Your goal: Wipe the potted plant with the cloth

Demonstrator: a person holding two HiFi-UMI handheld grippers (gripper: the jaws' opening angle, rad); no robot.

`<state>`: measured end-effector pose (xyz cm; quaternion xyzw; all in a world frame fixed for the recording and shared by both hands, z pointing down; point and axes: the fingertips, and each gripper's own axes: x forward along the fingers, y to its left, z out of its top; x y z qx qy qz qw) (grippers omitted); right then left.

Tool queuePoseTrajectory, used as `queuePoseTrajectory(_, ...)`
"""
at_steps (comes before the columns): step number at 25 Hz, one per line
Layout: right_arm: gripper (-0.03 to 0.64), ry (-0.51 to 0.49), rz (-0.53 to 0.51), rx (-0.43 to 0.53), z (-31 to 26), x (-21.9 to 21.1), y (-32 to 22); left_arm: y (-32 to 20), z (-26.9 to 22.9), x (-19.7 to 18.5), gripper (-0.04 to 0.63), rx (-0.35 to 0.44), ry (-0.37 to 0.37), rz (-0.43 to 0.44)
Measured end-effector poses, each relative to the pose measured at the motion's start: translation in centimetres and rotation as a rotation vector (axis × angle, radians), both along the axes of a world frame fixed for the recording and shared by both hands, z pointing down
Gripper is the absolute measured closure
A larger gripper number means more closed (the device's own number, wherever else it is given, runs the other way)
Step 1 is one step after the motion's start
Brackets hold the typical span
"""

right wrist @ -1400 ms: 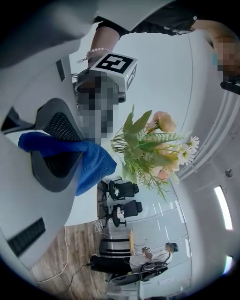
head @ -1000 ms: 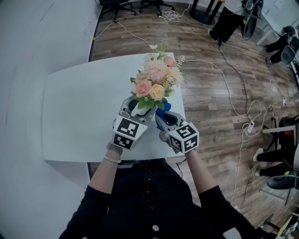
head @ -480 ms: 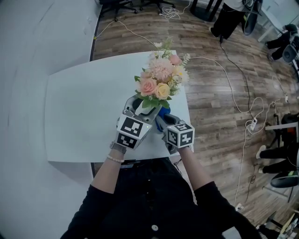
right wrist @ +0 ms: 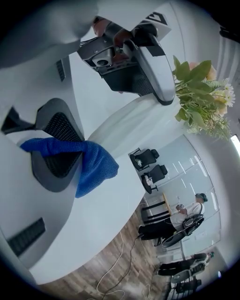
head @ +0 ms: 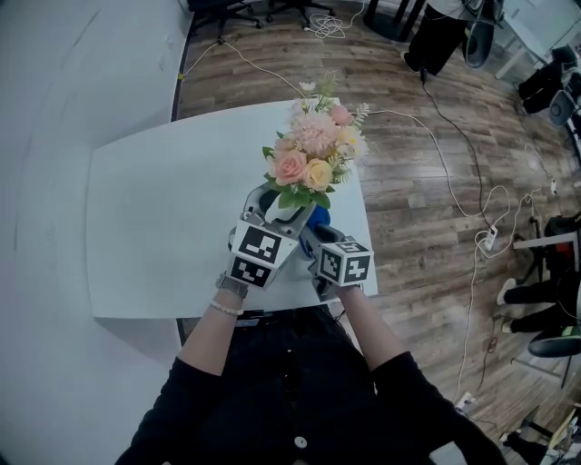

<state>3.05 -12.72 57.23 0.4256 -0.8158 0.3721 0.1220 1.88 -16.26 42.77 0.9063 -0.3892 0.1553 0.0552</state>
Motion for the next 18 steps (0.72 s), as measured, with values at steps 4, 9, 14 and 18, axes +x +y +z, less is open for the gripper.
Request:
queuePoseTrajectory(4,0.543,0.003,-0.020,0.001,-0.2,-0.7,0.4,-0.1,0.0,0.0,0.354,0.001,-0.004,0.009)
queuePoseTrajectory(9,0.542,0.023,-0.086,0.034,-1.1,-2.0,1.1,0.0,0.0,0.0,0.354,0.002,-0.009,0.018)
queuePoseTrajectory(14,0.543,0.032,-0.099,0.081,-2.7,-2.0,1.3,0.1,0.0,0.0,0.354,-0.005,-0.003,0.018)
queuePoseTrajectory(18,0.543,0.033,-0.117,0.123,-4.2,-2.3,1.3,0.0,0.1,0.0,0.354,-0.007,-0.005,0.030)
